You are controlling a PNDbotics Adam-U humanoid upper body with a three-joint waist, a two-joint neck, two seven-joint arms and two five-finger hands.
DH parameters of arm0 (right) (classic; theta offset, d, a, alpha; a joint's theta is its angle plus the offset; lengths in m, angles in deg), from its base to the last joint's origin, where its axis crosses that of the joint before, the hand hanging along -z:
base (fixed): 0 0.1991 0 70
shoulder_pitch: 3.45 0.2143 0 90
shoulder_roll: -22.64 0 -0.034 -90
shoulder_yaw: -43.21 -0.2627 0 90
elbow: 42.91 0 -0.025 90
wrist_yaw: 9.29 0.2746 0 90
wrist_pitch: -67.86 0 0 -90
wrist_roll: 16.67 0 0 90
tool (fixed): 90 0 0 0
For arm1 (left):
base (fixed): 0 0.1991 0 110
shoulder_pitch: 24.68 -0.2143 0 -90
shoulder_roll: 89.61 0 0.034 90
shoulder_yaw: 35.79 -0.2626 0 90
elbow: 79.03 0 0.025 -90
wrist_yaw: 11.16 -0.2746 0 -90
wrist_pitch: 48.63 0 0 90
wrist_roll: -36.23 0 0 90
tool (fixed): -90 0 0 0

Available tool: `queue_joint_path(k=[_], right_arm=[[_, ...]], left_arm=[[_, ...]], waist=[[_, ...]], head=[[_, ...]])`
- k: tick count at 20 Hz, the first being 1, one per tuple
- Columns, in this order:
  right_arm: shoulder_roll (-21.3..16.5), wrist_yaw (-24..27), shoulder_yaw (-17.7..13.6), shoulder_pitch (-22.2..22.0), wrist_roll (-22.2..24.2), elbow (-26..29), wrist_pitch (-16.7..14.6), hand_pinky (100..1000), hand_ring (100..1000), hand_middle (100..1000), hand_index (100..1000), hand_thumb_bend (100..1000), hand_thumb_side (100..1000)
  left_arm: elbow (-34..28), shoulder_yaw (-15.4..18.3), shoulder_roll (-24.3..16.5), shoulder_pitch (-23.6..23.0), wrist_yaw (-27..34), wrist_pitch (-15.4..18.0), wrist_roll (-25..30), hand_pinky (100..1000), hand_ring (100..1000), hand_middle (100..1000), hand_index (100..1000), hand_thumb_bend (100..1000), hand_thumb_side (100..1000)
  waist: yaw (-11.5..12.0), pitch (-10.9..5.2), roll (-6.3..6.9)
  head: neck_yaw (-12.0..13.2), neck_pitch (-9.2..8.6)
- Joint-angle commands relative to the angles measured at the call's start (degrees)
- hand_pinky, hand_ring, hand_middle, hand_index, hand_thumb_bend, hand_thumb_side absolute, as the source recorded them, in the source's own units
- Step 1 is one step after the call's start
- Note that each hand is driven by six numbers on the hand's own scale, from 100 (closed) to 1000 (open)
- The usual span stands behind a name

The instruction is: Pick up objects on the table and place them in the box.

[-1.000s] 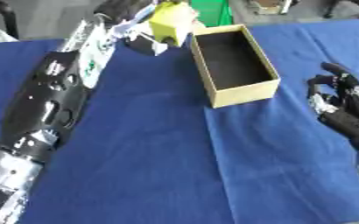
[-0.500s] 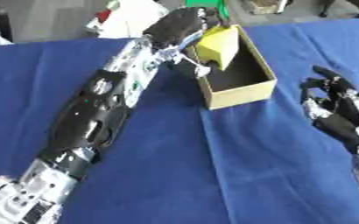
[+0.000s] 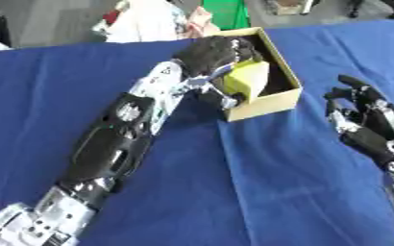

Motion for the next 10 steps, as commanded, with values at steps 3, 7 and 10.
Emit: queue_joint_path(k=[3,7,10], right_arm=[[-0.4,-0.1,-0.2,0.8,0.2,0.8,-0.2,749,960,673,934,100,246],[-0.4,-0.1,-0.2,0.9,0.2,0.7,-0.2,749,960,673,934,100,247],[-0.4,-0.1,-0.2,0.9,0.2,0.7,-0.2,749,960,673,934,100,245]], left_arm=[[-1.0,0.8,-0.5,1.1,-0.5,-2.4,-0.9,764,865,774,880,263,212],[-1.3,1.2,-0.6,1.2,-0.7,-5.3,-3.6,766,862,790,891,293,206],[-1.2,1.5,-0.7,1.3,-0.5,-7.9,-5.1,774,877,821,911,363,213]], waist=[[0.0,-1.31,-0.2],[0.1,-1.41,-0.28],[0.1,-1.47,-0.32]], head=[[-0.1,-0.97],[0.0,-1.06],[0.0,-1.15]])
